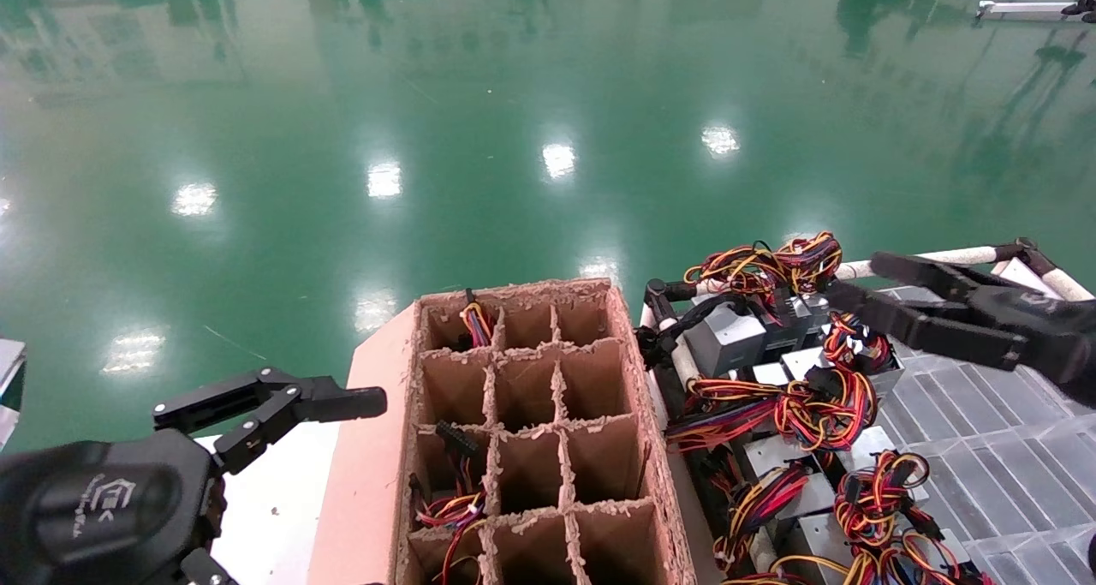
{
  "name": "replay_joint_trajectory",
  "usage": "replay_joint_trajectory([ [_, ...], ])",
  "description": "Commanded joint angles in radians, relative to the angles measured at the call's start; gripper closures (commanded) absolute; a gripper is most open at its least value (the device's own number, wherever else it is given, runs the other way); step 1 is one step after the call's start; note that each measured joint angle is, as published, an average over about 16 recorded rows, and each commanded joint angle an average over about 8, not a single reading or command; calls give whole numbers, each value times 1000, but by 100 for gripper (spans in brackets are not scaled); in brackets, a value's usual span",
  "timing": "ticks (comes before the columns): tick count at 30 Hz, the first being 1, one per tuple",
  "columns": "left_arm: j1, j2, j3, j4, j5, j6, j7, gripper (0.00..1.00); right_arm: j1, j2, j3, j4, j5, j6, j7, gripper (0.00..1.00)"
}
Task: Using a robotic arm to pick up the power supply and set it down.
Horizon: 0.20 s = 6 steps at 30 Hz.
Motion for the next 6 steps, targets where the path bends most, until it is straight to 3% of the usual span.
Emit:
replay_joint_trajectory([
  [1, 0, 0, 0, 0, 0, 0, 0, 0, -18, -6, 26, 36, -11, -12, -1, 0],
  [6, 0, 0, 0, 0, 0, 0, 0, 0, -43, -14, 62, 87, -25, -29, -2, 0],
])
